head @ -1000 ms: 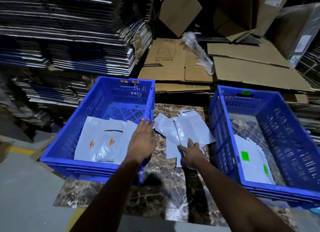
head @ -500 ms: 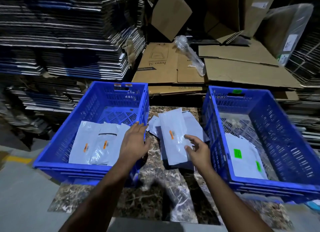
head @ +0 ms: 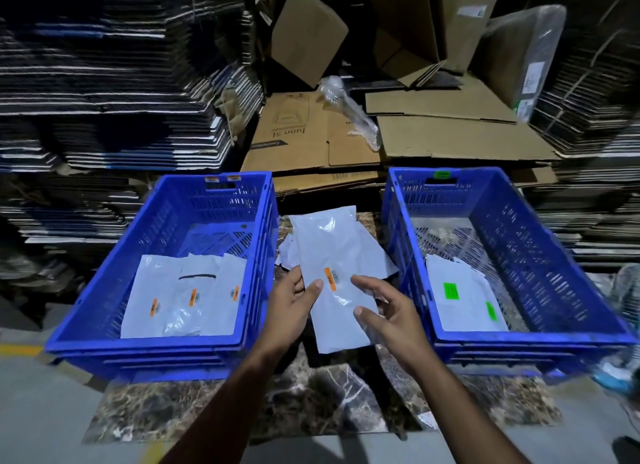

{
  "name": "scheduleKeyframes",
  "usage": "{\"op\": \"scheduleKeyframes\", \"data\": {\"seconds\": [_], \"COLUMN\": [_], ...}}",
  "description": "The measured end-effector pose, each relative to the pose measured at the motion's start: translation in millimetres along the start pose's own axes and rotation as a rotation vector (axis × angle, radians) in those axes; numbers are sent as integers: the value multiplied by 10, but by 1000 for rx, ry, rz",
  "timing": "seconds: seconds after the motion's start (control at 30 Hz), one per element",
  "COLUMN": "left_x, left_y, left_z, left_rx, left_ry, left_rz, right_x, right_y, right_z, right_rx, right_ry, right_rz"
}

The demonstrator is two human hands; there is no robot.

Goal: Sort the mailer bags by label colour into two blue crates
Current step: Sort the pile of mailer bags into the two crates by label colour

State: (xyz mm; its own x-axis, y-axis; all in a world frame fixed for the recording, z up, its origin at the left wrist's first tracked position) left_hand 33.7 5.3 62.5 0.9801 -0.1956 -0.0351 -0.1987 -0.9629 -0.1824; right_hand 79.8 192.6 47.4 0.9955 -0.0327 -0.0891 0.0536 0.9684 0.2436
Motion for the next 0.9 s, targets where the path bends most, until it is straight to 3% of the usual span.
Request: {"op": "scheduleKeyframes", "data": {"seconds": [0.4, 0.53, 0.7, 0.9], "left_x": [20, 51, 4, -42], "left_y": [-52, 174, 843, 1953], "left_z": [25, 9, -324, -490], "left_rx": [-32, -74, -132, -456], "left_ry": [27, 22, -88, -82], "left_rz": [-7, -41, -419, -718], "right_x": [35, -38, -220, -467], "right_y": [41, -149, -644, -1422], "right_z": [-13, 30, 138, 173], "right_rx": [112, 110, -21, 274], "right_ry": [-15, 18, 12, 49], "right_rz": [-25, 48, 185, 304]}}
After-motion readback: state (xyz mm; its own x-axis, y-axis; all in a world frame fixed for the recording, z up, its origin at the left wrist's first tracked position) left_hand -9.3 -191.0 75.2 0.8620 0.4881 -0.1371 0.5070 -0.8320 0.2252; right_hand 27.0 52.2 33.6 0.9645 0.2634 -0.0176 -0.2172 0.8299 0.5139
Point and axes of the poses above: each hand's wrist, its own x-axis away from the middle knuckle, its own y-axis out of the back of the hand, z = x × y, the point moved 1 cm from there along -x, towards the middle knuckle, and after that the axes turned 9 degrees about x, right-handed, at the moved point
